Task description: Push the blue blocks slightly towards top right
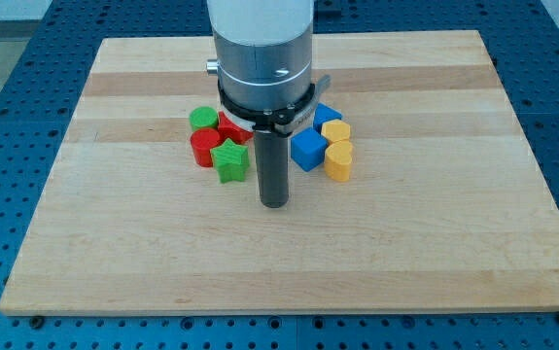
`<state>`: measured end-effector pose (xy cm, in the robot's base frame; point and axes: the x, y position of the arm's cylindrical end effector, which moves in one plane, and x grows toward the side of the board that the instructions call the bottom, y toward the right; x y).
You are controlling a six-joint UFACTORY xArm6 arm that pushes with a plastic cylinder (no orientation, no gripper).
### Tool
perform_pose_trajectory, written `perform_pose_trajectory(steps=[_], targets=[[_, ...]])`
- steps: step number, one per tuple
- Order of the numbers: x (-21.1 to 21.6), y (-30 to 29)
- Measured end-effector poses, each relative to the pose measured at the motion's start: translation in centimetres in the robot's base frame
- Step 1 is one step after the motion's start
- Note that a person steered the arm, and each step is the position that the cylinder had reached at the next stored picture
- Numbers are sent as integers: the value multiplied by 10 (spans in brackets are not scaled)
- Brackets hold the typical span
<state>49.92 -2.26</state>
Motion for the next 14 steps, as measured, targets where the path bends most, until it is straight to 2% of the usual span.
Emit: perform_pose_trajectory(steps=[3, 5, 8, 9, 10, 11, 13, 14], targets=[[-45, 5], [-82, 62], [-227, 159], [-246, 169], [-245, 147], [-229, 99], [-171, 21], [-148, 11]])
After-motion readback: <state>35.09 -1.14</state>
